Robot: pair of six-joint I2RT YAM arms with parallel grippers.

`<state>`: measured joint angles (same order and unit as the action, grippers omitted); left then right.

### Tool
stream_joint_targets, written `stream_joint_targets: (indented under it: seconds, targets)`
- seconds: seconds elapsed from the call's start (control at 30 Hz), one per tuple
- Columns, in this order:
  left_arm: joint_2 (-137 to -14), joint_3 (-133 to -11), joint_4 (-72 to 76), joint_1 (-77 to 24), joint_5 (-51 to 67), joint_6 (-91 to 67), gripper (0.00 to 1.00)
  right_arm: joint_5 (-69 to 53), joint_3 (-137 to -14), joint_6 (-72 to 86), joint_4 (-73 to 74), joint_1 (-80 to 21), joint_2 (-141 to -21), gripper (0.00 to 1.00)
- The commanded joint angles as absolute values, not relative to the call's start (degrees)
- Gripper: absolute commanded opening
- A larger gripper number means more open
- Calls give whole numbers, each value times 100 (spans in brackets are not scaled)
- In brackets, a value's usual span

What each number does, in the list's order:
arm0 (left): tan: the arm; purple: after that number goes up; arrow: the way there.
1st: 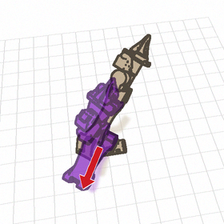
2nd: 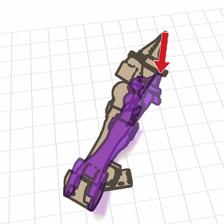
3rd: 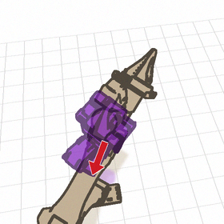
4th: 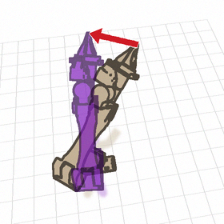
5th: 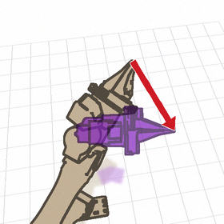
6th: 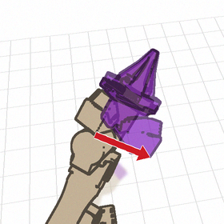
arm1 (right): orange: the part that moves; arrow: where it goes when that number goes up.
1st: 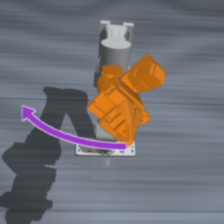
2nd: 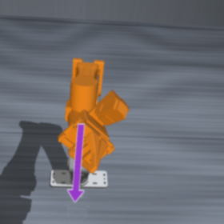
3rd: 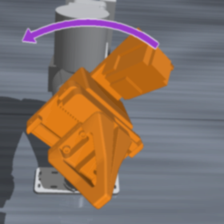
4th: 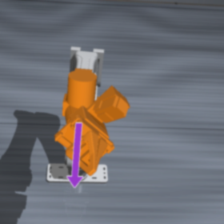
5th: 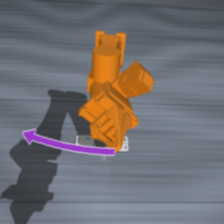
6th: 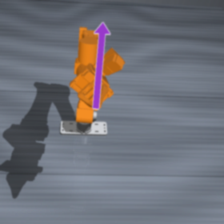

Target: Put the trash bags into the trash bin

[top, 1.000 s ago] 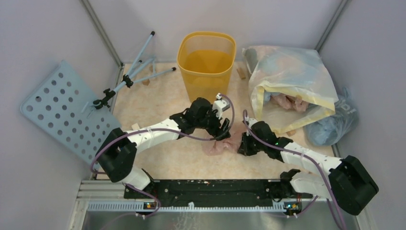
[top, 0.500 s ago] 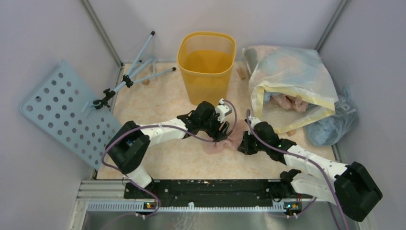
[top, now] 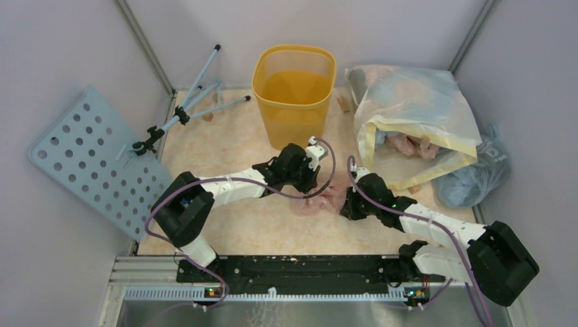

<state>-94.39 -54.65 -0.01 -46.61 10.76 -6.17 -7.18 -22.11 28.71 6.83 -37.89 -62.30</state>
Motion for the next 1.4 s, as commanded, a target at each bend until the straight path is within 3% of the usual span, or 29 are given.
stream_joint_targets:
  seconds: [0.0, 0.13, 0.4, 0.57, 0.77, 0.9, 1.0, 1.13, 1.2, 1.37]
  targets:
    - [-9149, -5617, 72, -4638, 519, -691, 15, -429, -2260, 2976, 612, -3841, -6340, 0]
    - [-8859, -5448, 121, -4606, -37, -927, 9, -268, -2316, 3027, 691, -3841, -6408, 0]
    - [-8080, -5187, -469, -4236, -730, -1371, 14, 213, -2411, 3145, 932, -3840, -6382, 0]
    - [-7461, -4711, -589, -3902, -744, -1623, 0, 406, -2437, 3151, 1054, -3841, -6146, 0]
    - [-6763, -4216, -631, -3453, -651, -1912, 0, 905, -2515, 3182, 1402, -3841, -5556, 1]
    - [-6439, -4035, -419, -3369, 181, -1590, 0, 635, -2538, 2870, 1355, -3841, -5044, 23]
    - [-6339, -3904, -165, -3368, 1251, -1282, 0, -540, -2396, 2401, 814, -3845, -4464, 50]
    - [-6384, -3923, -121, -3381, 1907, -1257, 0, -940, -2581, 2182, 616, -3876, -4191, 75]
    - [-6406, -3938, -112, -3381, 2029, -1284, 0, -726, -2849, 2089, 708, -3889, -4409, 84]
    - [-6237, -3962, -160, -3383, 2132, -1351, 0, -29, -3510, 2030, 776, -3894, -5391, 87]
